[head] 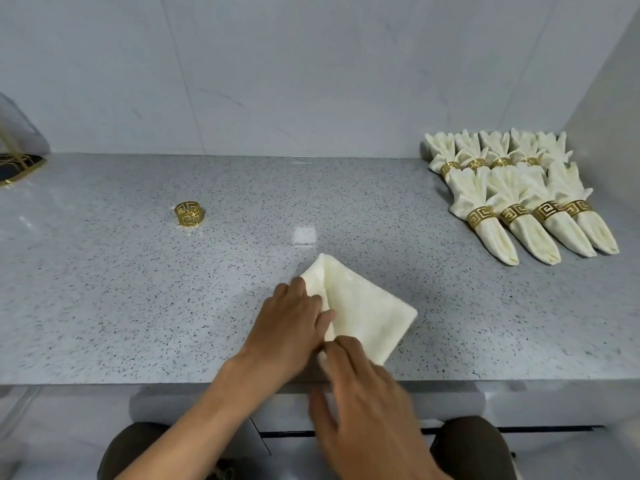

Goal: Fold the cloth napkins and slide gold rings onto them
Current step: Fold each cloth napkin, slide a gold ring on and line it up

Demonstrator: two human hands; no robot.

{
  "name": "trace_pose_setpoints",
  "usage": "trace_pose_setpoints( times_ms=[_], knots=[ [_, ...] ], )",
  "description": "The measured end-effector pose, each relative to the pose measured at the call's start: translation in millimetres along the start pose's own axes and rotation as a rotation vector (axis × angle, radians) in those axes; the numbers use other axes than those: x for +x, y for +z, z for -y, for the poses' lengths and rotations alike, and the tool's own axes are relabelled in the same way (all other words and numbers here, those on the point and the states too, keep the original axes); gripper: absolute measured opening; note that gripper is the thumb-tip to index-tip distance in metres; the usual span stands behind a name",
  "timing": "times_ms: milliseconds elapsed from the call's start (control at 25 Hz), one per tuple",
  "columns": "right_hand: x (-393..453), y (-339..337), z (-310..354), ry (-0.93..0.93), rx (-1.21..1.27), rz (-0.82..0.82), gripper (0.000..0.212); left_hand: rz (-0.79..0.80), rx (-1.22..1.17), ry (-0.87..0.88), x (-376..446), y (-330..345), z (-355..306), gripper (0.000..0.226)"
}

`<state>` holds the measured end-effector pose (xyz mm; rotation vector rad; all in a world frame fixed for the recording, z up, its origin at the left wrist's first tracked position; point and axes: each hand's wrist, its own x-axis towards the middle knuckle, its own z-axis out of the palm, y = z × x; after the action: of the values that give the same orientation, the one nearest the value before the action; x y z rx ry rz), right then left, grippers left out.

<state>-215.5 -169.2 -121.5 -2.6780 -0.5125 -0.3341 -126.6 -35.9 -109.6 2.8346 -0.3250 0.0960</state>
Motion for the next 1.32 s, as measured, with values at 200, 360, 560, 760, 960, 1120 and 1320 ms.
trace_pose_setpoints(
  times_ms=[200, 360, 560, 760, 960, 1120, 1320],
  knots=[
    [17, -10, -6, -0.121, 0.57, 0.059, 0.023, 0.194, -0.118, 0.015, 21, -13, 18, 0.041],
    [9, -25, -93, -0.363, 0.036, 0.06, 0.053, 0.016, 0.127, 0.15, -11, 18, 10, 0.067],
    [12, -12, -125, -0.463, -0.135, 0.085, 0.061, -0.114, 0.165, 0.253, -10, 25, 24, 0.06],
    [12, -17, -118, -0.495, -0.042, 0.009, 0.04, -0.036, 0.128, 0.365, -2, 21, 24, 0.056],
    [4, -3, -113, -0.456, 0.105, -0.055, 0.038, -0.085, 0.145, 0.477, 7, 12, 26, 0.038],
    [7, -8, -102, -0.234, 0.284, -0.079, 0.015, 0.008, -0.342, 0.289, 0, 17, 28, 0.036],
    [32, -11, -88, 0.06, 0.317, -0.099, 0.02, 0.148, -0.473, 0.253, -3, 2, 35, 0.054]
  ],
)
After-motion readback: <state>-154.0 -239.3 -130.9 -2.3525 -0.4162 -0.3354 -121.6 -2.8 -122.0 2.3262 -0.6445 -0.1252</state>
